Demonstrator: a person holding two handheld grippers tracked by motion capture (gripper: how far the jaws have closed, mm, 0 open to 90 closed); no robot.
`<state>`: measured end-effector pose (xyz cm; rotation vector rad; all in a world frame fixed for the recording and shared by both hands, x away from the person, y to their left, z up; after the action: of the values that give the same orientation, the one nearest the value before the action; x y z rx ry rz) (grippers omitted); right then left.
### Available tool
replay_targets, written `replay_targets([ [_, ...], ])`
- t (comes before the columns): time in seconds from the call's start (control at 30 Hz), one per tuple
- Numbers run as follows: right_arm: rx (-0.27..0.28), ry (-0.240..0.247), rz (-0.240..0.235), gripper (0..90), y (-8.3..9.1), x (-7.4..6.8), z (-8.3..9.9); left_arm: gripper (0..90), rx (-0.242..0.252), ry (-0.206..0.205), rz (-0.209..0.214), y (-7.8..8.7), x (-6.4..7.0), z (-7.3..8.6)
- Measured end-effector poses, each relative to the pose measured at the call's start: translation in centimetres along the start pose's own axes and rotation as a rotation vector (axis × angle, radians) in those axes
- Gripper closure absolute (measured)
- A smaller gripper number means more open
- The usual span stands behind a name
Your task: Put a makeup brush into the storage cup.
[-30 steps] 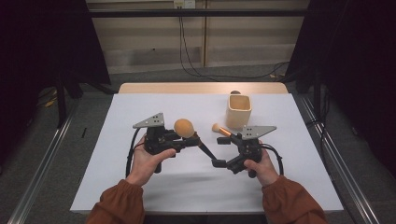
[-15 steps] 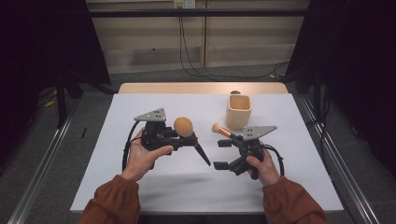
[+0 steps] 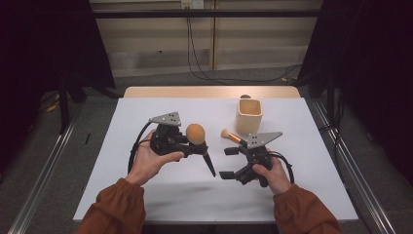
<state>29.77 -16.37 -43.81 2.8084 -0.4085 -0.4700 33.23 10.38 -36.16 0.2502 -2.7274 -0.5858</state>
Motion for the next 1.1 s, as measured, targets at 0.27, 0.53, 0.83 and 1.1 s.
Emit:
replay_targets([
  [0.27, 0.022, 0.012, 0.003, 5.5, -0.4, -0.1, 0.0, 66.5, -0.052, 0.001, -0.001, -0.6, -0.2, -0.2],
  [0.53, 0.054, 0.000, 0.004, 5.3, -0.8, -0.3, -0.2, 66.5, -0.088, -0.011, -0.003, -1.3, -0.1, -0.6],
  [0.83, 0.060, 0.009, -0.003, 6.3, -1.2, -0.5, -0.3, 66.5, -0.106, -0.011, 0.019, -2.5, 0.2, -0.6],
  [1.1, 0.051, -0.006, 0.046, 9.6, -1.8, -0.7, -0.6, 66.5, -0.102, -0.017, 0.035, -3.1, 0.4, -0.9],
])
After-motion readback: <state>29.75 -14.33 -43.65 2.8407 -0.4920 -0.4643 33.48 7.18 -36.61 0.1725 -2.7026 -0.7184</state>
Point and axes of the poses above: each handheld gripper's, and its own axes: y roughly backward along the jaws, z roughly out of its underside, x roughly to its right, the point moved 1 cm from there along -y, roughly forward along the jaws, and after that the axes turned 3 degrees about x, right-handed, at the moved point
